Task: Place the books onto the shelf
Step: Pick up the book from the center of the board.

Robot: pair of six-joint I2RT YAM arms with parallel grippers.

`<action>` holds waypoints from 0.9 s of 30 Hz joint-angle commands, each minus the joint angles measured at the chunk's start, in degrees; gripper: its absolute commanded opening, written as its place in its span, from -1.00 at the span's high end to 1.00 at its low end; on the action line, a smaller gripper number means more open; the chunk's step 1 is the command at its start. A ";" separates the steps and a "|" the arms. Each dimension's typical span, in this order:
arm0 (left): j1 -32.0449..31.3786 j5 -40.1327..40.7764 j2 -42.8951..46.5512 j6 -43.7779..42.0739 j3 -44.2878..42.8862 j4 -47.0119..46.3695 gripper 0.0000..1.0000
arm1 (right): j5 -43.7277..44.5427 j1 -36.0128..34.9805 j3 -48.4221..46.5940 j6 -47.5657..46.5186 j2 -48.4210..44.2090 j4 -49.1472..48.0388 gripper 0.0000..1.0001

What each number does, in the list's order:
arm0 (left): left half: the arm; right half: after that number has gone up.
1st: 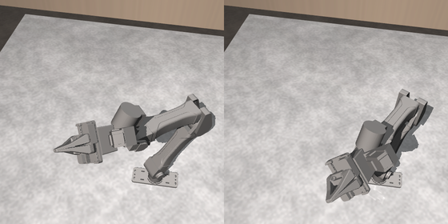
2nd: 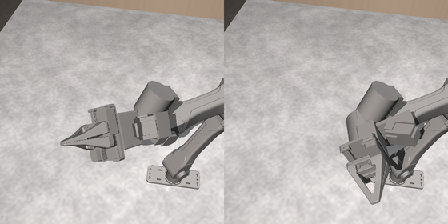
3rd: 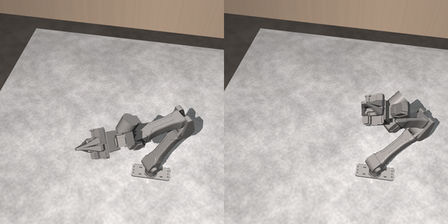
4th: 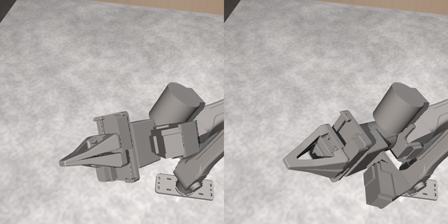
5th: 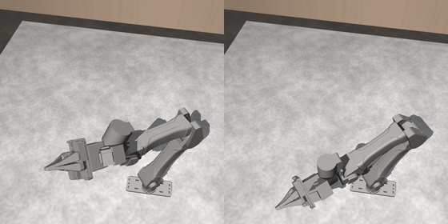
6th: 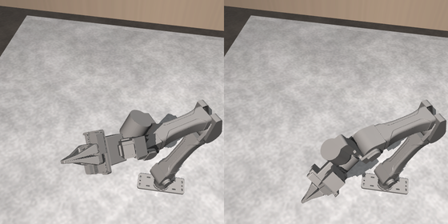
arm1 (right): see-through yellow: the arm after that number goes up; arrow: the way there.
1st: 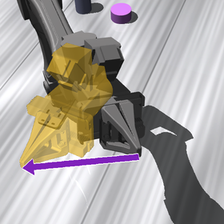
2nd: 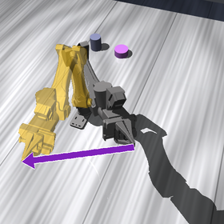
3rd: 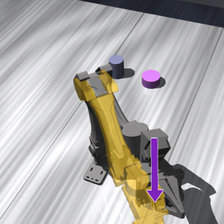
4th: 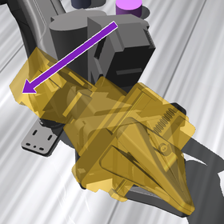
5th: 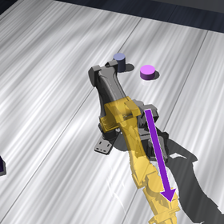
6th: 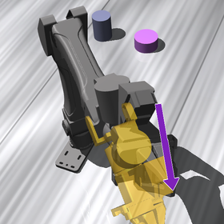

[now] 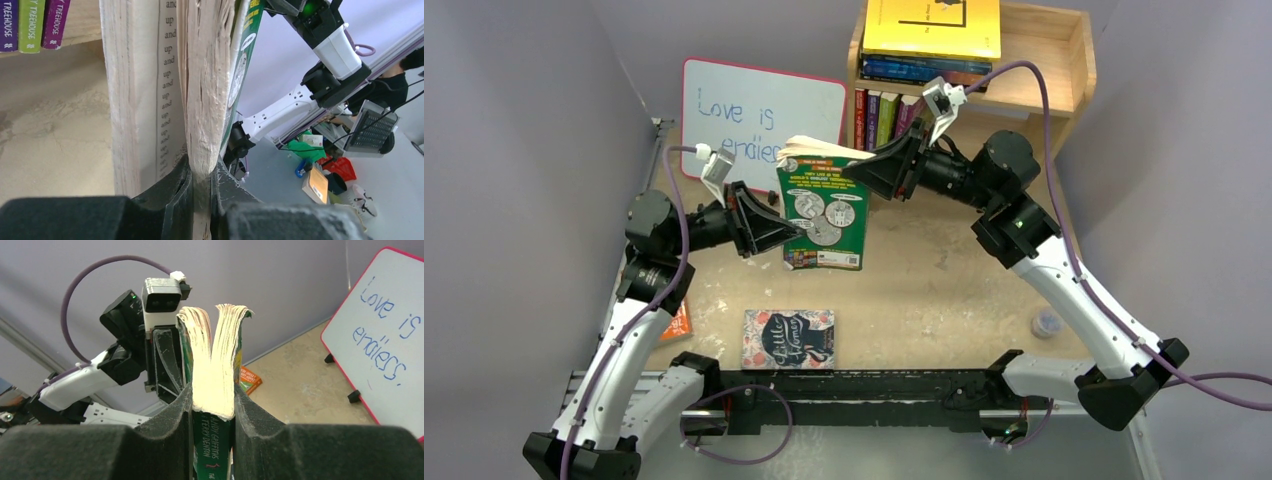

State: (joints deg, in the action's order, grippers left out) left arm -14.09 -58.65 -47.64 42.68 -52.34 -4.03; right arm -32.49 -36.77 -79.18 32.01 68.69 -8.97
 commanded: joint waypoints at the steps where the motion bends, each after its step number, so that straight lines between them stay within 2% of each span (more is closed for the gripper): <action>1: -0.50 6.25 1.16 4.91 -1.82 -7.71 1.00 | 4.91 -0.24 -3.12 0.72 -0.55 -1.74 0.93; 2: -0.50 7.48 1.34 6.81 -1.37 -8.98 1.00 | 5.81 -0.31 -2.70 1.04 -0.72 -1.52 0.61; 4: -0.50 9.10 1.76 12.34 0.53 -15.56 1.00 | 6.81 -0.23 -0.62 2.00 -1.51 -2.19 0.16; 6: -0.58 10.90 2.33 17.85 2.39 -22.74 1.00 | 6.02 -0.29 1.16 3.34 -2.06 -3.78 -0.10; 7: -0.59 11.74 2.57 19.91 3.07 -25.66 1.00 | 4.84 -0.30 1.74 4.03 -2.10 -4.56 -0.16; 10: -0.76 14.08 2.73 23.20 3.45 -30.43 1.00 | -0.88 -0.31 2.64 5.90 -1.54 -6.68 -0.18; 15: -0.85 13.31 2.14 22.08 1.65 -29.97 1.00 | -5.71 -0.23 3.35 5.96 -0.77 -8.64 -0.15; 21: -0.85 5.86 0.75 12.30 -2.78 -19.96 1.00 | -14.37 -0.23 4.23 3.31 -1.13 -9.37 0.00; 27: -0.85 3.01 -0.87 4.57 -6.66 -14.34 1.00 | -15.51 -0.30 1.45 2.60 2.24 -8.69 0.02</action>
State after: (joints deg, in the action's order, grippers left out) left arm -14.79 -55.24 -47.90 55.07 -53.69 -18.94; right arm -43.09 -36.58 -75.00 35.44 69.12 -14.87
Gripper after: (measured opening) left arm 0.101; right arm 0.501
